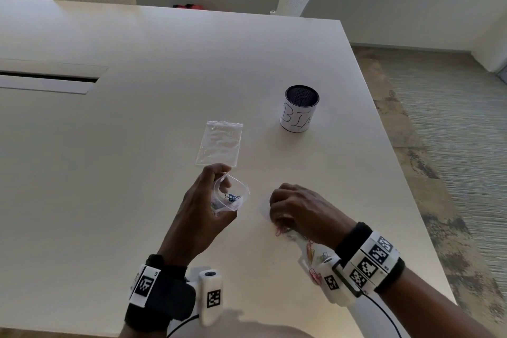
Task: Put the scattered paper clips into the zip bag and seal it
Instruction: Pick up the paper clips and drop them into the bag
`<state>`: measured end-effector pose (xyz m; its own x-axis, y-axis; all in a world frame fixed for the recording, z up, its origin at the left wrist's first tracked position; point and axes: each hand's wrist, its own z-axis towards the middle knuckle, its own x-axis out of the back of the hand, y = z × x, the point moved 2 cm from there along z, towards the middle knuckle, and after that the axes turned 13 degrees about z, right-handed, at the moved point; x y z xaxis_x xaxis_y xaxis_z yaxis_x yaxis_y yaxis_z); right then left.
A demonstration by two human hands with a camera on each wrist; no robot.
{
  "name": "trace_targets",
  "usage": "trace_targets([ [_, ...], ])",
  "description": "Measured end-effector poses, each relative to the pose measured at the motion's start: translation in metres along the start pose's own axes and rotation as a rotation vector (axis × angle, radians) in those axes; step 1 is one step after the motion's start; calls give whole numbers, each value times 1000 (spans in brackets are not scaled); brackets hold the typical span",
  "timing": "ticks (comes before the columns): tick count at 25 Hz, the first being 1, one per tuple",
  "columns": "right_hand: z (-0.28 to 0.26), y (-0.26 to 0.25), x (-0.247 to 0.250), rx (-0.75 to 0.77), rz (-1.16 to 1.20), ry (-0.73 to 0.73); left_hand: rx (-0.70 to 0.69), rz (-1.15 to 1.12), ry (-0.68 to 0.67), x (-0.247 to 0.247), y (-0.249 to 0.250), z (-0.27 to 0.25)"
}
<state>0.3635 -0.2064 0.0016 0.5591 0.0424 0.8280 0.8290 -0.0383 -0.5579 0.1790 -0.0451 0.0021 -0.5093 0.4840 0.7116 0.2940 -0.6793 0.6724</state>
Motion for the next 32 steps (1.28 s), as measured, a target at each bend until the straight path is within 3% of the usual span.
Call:
trace_targets([
  [4, -7, 12, 4, -129, -70, -3, -4, 0, -5, 0, -1, 1],
  [23, -3, 4, 0, -197, -23, 106, -4, -14, 11, 2, 2, 3],
  [25, -4, 14, 4, -238, 125, 215, -6, -10, 8, 1, 2, 2],
  [29, -11, 16, 14, -408, 690, 502, -7, -20, 9, 0, 3, 2],
  [32, -8, -8, 21, -365, 1054, 609, 1, -23, -4, -1, 3, 3],
])
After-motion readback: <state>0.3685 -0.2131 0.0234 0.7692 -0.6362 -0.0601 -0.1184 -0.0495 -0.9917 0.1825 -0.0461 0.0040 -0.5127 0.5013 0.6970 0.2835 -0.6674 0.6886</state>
